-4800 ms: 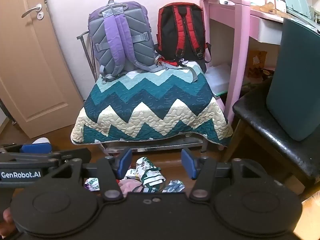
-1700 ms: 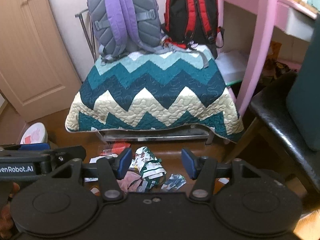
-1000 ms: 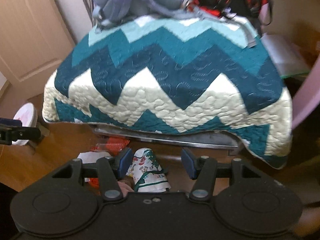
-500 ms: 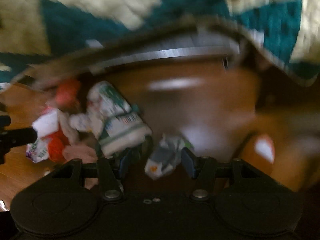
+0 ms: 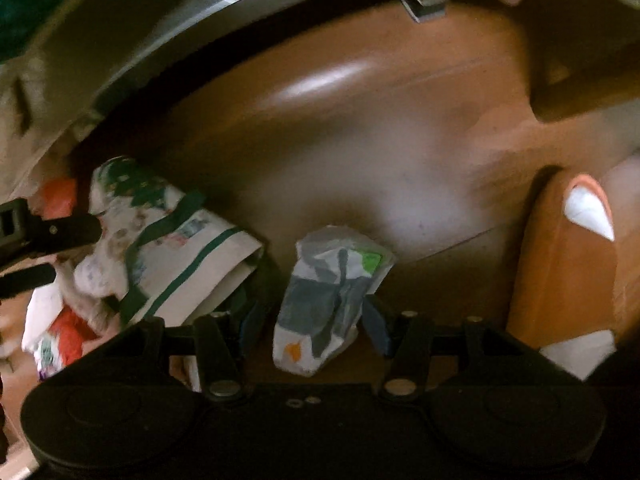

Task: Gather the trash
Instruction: 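Close left tool on white cartoon-printed snack bag while right tool grasps crumpled white-green plastic bag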

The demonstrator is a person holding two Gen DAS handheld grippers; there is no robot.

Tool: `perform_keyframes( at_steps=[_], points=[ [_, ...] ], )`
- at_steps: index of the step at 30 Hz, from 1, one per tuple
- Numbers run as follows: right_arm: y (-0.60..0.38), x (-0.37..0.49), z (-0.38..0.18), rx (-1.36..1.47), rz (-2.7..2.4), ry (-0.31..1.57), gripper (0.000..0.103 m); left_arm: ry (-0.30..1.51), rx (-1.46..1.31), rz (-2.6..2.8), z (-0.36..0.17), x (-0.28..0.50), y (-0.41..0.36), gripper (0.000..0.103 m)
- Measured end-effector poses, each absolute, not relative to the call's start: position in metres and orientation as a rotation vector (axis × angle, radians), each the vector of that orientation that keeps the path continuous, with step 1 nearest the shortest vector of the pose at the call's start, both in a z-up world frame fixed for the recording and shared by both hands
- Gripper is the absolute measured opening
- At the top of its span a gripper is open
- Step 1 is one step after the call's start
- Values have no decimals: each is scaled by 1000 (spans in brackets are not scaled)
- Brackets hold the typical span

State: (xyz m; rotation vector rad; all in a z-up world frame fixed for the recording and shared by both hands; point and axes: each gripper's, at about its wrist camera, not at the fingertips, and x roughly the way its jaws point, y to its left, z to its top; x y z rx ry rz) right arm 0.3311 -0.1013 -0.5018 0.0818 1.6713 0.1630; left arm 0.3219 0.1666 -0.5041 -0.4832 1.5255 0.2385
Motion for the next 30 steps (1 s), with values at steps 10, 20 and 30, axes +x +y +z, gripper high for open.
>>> perform_keyframes(
  at_steps=[10,20,30],
  points=[
    [-125,343,-548,243,24,1743,52,1534,-482,285,-539,337,160,96],
    [-123,346,-562,232,53,1755,47,1544,-431,269,-558,349,150,54],
    [-111,351,-539,95,75,1706,5,1524,-445,230,-547,342,139,22]
  ],
)
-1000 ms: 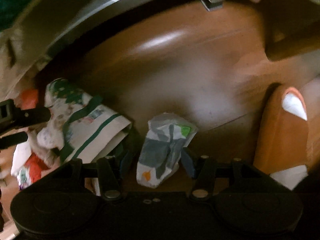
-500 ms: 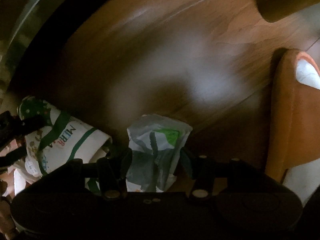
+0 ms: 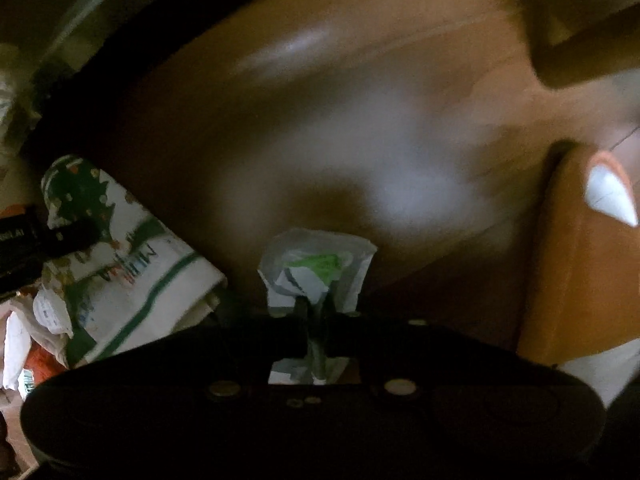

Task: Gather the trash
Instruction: 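Close left tool on white cartoon-printed snack bag while right tool grasps crumpled white-green plastic bag, then lift both held bags and carry them over the teal trash bin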

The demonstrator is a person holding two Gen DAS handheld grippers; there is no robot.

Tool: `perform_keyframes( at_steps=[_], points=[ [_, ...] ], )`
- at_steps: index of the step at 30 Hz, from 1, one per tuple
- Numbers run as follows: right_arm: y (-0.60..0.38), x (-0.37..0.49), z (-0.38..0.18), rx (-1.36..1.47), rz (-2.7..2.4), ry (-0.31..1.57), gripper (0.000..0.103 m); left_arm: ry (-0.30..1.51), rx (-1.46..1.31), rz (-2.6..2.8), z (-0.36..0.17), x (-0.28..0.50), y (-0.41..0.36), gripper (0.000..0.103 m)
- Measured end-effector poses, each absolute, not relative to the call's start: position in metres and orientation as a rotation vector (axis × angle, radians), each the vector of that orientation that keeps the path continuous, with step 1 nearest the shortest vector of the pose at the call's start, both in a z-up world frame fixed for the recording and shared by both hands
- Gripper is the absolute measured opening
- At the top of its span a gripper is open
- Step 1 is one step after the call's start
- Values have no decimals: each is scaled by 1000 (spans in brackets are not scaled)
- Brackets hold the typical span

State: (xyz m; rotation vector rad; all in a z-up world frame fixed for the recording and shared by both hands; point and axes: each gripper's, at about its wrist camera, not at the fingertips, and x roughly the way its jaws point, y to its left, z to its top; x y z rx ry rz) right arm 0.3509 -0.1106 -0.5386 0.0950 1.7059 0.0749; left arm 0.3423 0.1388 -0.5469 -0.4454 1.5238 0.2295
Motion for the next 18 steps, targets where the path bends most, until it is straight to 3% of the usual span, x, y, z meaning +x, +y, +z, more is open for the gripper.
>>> perform_keyframes(
  at_steps=[9,18],
  points=[
    [-103,359,-466,6,78,1579,4,1455,-453,183,-491,319,120,20],
    [-108,339,-352,-15,193,1417,4,1331,-419,148,-376,287,93,20]
  ],
)
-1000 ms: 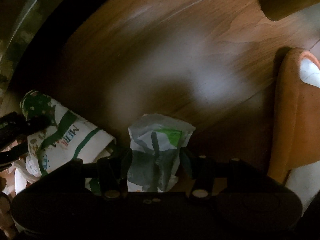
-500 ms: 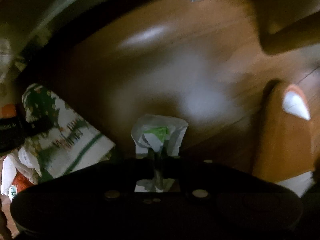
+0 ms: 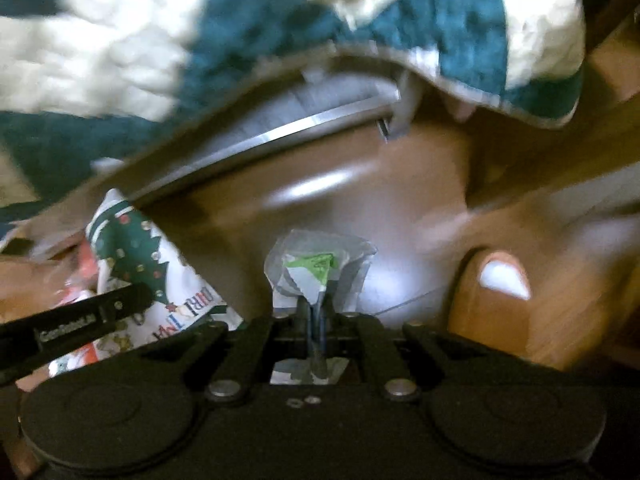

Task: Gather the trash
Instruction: 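Lift both held bags and carry them over the teal trash bin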

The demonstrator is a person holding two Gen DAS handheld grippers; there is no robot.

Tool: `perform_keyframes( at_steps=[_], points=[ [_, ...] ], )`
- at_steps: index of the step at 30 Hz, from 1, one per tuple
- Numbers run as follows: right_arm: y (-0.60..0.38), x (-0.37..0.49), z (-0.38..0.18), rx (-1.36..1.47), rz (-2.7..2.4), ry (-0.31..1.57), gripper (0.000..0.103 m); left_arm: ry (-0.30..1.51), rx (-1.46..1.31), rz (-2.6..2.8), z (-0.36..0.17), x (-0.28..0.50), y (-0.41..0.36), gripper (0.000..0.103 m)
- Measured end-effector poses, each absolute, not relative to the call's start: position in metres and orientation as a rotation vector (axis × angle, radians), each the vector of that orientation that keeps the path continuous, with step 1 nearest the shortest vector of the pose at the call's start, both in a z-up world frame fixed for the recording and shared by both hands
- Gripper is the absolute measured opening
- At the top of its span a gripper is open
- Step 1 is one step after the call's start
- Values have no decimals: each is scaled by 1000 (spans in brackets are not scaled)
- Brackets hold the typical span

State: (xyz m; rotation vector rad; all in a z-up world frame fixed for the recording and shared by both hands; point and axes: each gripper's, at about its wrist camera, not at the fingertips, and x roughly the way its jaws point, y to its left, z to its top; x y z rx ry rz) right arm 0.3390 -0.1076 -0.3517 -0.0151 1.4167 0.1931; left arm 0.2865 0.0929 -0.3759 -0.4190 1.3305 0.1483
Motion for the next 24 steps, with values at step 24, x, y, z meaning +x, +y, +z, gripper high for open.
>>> perform_keyframes(
  at_steps=[24],
  points=[
    [-192,222,-38,-20,424,720,4,840,-277,27,-52,198,3,21]
  ],
)
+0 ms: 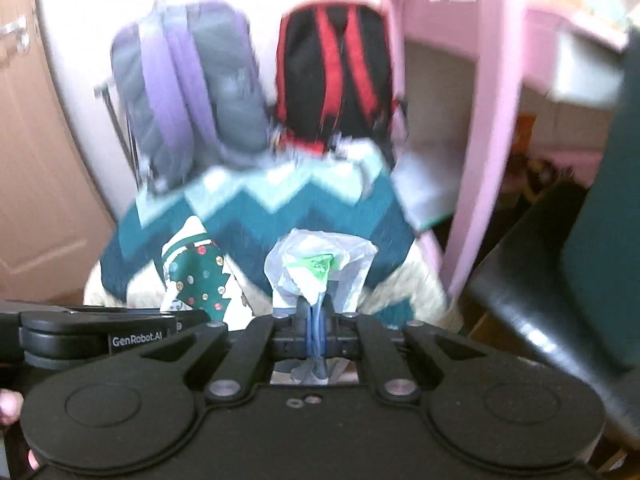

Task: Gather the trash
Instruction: 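Lift both held bags and carry them over the teal trash bin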

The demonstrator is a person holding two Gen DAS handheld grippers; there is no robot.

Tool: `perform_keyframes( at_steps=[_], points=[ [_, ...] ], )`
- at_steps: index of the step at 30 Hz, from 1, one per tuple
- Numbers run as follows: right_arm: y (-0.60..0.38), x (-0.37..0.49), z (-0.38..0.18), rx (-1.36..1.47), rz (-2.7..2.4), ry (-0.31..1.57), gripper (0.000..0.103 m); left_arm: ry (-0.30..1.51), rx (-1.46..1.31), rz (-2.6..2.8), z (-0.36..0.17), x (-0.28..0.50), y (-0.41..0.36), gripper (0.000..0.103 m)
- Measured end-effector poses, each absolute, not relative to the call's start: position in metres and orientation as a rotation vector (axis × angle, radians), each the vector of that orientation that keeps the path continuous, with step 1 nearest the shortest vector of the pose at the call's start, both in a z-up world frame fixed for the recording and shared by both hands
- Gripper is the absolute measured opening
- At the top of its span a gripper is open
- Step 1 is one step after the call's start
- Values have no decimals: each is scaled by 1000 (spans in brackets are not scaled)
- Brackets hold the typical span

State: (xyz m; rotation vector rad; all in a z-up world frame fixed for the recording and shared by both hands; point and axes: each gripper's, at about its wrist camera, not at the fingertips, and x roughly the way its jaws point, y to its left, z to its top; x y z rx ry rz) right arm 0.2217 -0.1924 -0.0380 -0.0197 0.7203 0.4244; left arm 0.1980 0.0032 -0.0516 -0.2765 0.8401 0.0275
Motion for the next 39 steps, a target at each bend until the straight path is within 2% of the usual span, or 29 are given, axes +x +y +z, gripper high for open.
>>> perform_keyframes(
  at_steps=[11,18,24,31,39],
  points=[
    [-285,207,86,-45,348,442,4,585,-153,-158,86,215,-84,21],
    [-358,218,134,-21,202,342,4,445,-107,-252,166,239,-146,21],
    [-418,239,160,21,85,329,4,352,-79,-367,218,262,-211,21],
    [-465,262,158,53,-4,371,4,308,-53,-462,242,298,-288,21],
    [-493,285,137,24,-72,445,5,384,17,-495,207,346,-354,21]
  ],
)
